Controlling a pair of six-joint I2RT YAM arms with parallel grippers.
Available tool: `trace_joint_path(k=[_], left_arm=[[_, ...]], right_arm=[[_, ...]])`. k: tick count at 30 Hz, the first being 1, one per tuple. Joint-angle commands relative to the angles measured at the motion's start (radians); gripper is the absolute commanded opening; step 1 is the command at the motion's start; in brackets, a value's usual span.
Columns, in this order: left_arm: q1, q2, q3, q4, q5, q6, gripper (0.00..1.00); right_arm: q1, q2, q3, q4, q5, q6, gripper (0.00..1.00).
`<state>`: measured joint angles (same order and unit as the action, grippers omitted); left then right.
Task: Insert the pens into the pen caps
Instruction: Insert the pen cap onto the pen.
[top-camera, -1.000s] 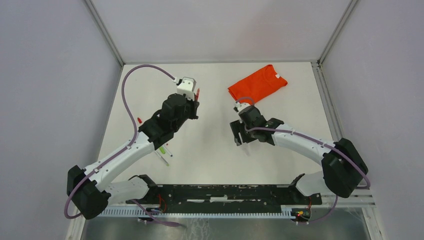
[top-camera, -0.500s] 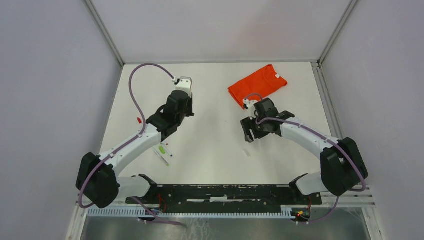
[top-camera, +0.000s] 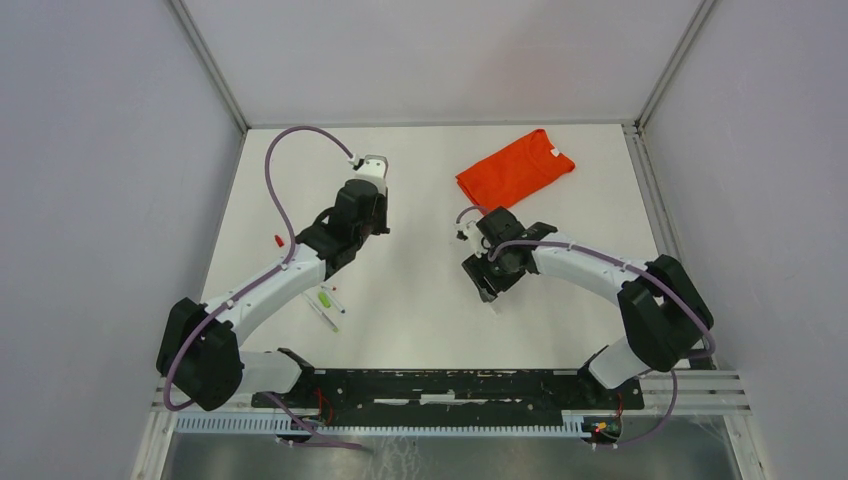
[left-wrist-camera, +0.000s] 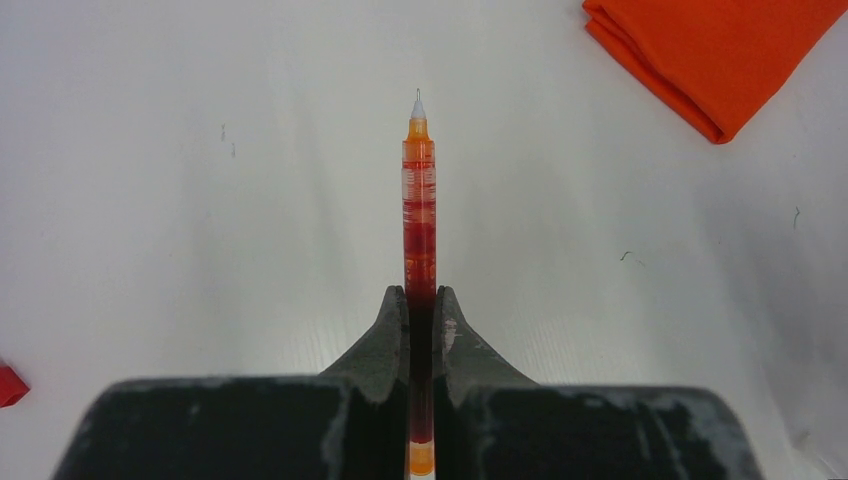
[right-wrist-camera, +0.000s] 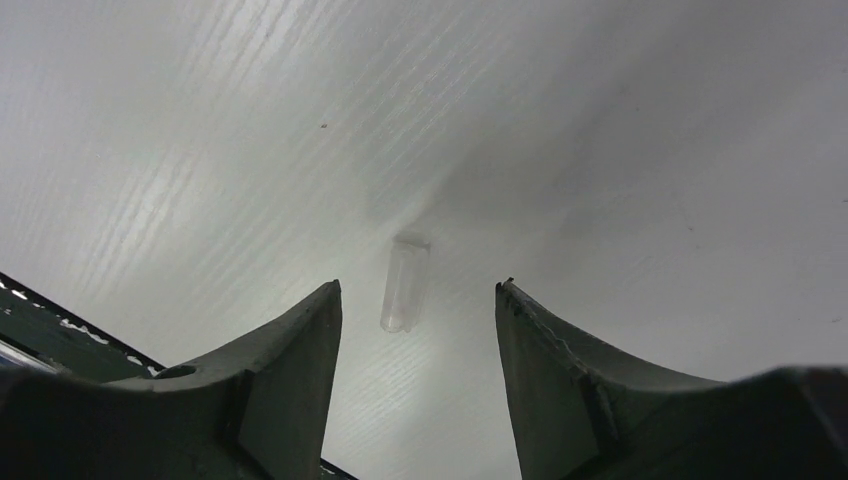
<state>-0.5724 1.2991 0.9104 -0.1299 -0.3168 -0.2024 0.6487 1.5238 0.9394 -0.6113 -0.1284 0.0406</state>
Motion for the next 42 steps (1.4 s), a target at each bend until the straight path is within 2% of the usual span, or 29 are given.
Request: trace_joint_path(k=[1,10,23,34,38,40,42], left_arm=[[0.005,-0.021,0.042,0.023,0.031,0.028,0.02],[0.005,-0.038,0.044,0.018,0.041,0.023,0.02],[0.005,-0.041,0.048,0.015,0.044,0.024,0.02],[0.004,-0.036,0.050,0.013,0.042,0.025,0.02],[0.004,-0.035,0.051,0.012,0.041,0.025,0.02],[0.005,-0.033,0.052,0.011,0.042,0.025,0.02],[0.005,-0.032,0.053,0.010,0.042,0.025,0.02]], right_arm=[[0.050,0.037,0.005,-0.028,0.070,0.014,0.62],[0.077,0.090,0.009,-0.042,0.122,0.049,0.53],[0.106,0.170,0.050,-0.125,0.183,0.047,0.45],[0.143,0.215,0.044,-0.120,0.218,0.064,0.37],[0.146,0.228,0.026,-0.106,0.201,0.059,0.27],[0.146,0.236,0.018,-0.100,0.192,0.059,0.19],[0.146,0.242,0.011,-0.098,0.186,0.058,0.06]])
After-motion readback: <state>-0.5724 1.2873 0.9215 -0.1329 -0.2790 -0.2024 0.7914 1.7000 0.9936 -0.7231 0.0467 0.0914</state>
